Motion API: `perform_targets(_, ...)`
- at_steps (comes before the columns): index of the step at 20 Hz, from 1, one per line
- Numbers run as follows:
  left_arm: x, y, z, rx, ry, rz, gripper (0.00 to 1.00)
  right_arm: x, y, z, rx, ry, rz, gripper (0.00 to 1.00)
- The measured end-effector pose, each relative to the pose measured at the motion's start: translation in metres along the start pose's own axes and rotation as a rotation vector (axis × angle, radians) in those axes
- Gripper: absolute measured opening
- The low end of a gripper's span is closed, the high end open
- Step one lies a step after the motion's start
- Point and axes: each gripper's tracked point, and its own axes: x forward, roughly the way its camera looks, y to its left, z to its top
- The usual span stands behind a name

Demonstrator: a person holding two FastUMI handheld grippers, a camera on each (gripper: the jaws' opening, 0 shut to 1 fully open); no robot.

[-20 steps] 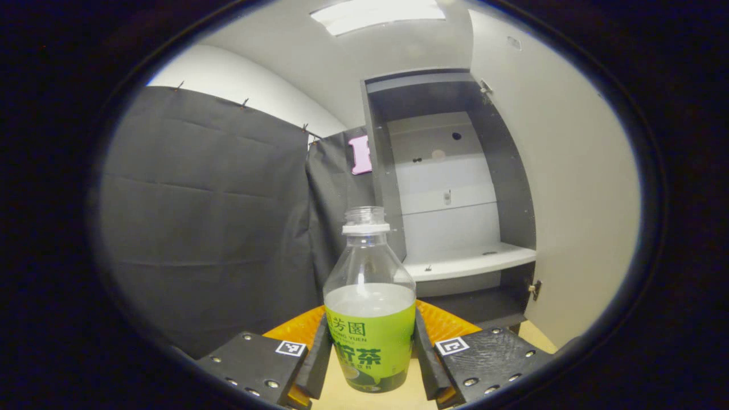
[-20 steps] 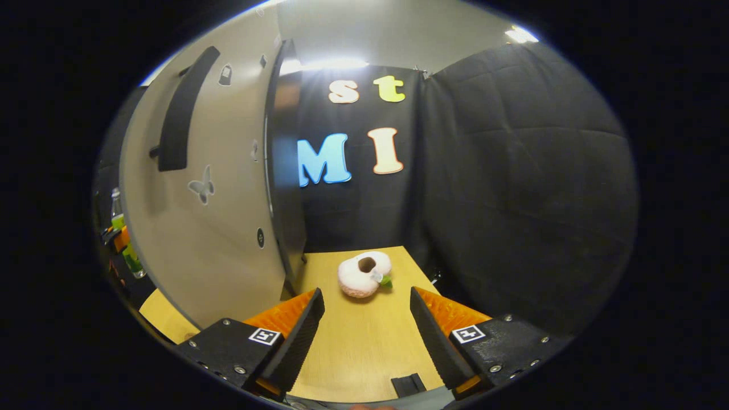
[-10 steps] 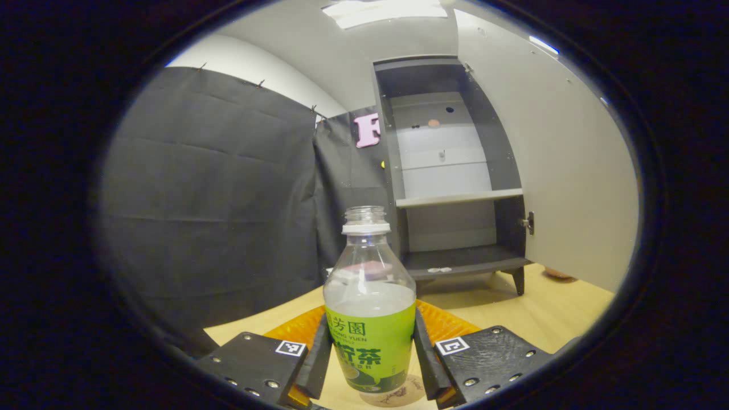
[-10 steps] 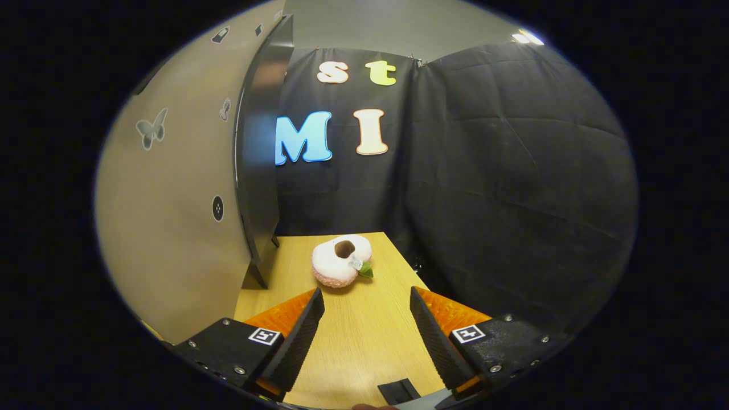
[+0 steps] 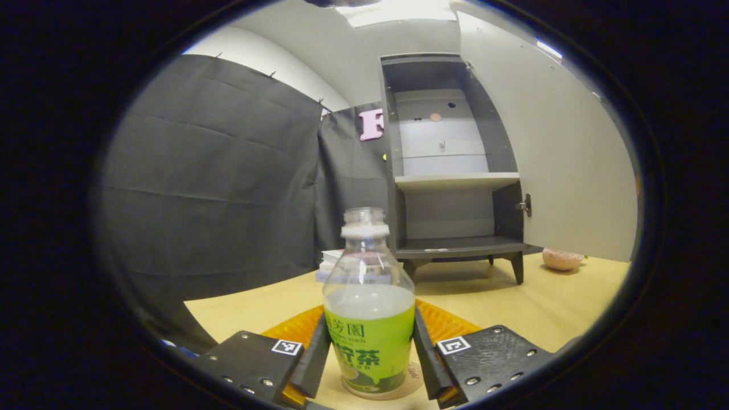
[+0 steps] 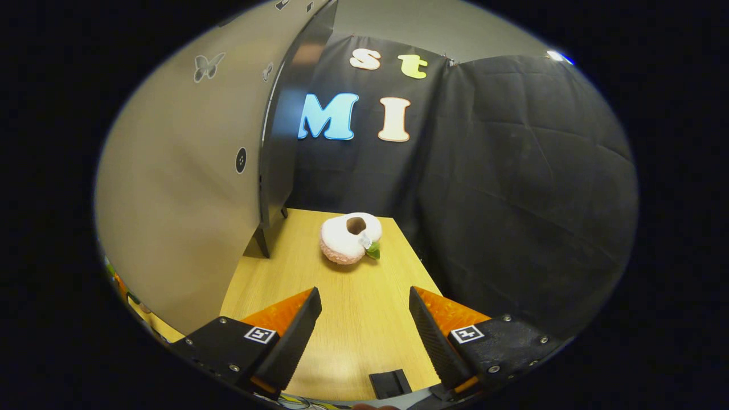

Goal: Open the cabinet door with the right hand, grasp the bottle in the cabinet with the left hand and place it on the coaster, then close the cabinet door with the right hand.

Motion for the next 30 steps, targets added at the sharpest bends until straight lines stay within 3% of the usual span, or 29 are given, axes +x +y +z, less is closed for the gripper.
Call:
perform_targets(1, 0.000, -0.004, 0.000, -0.004, 0.005, -0.017, 0.77, -0.002, 0.001, 0.001, -0.011, -0.004, 0.001, 0.95)
perform_targets(3, 0.000, -0.005, 0.005, -0.002, -0.001, -0.027, 0.99, -0.007, 0.001, 0.002, -0.024, -0.011, -0.001, 0.96)
perform_targets(4, -0.001, -0.006, 0.011, -0.002, -0.008, -0.036, 0.94, -0.006, 0.002, -0.001, -0.022, -0.004, -0.001, 0.96)
perform_targets(5, 0.000, -0.009, 0.015, 0.000, -0.010, -0.046, 1.00, -0.006, 0.002, -0.003, -0.015, 0.005, -0.005, 0.95)
perform_targets(6, 0.001, -0.007, 0.020, 0.002, -0.015, -0.050, 0.94, -0.005, 0.001, -0.004, -0.004, 0.012, -0.009, 0.95)
perform_targets(7, 0.003, -0.008, 0.027, 0.004, -0.021, -0.054, 1.00, -0.005, 0.000, -0.003, 0.010, 0.018, -0.013, 0.96)
perform_targets(8, 0.005, -0.008, 0.033, 0.007, -0.023, -0.054, 0.94, -0.005, 0.001, -0.002, 0.024, 0.021, -0.015, 0.95)
perform_targets(14, 0.016, -0.007, 0.066, -0.005, -0.013, -0.078, 0.94, -0.007, 0.002, 0.015, 0.075, -0.009, -0.014, 0.96)
perform_targets(21, 0.029, -0.021, 0.121, 0.063, -0.034, -0.133, 0.94, -0.013, -0.010, 0.023, 0.160, -0.007, -0.026, 0.96)
perform_targets(30, 0.038, -0.062, 0.196, 0.062, -0.011, -0.220, 0.94, -0.034, -0.031, 0.088, 0.308, -0.103, -0.001, 0.95)
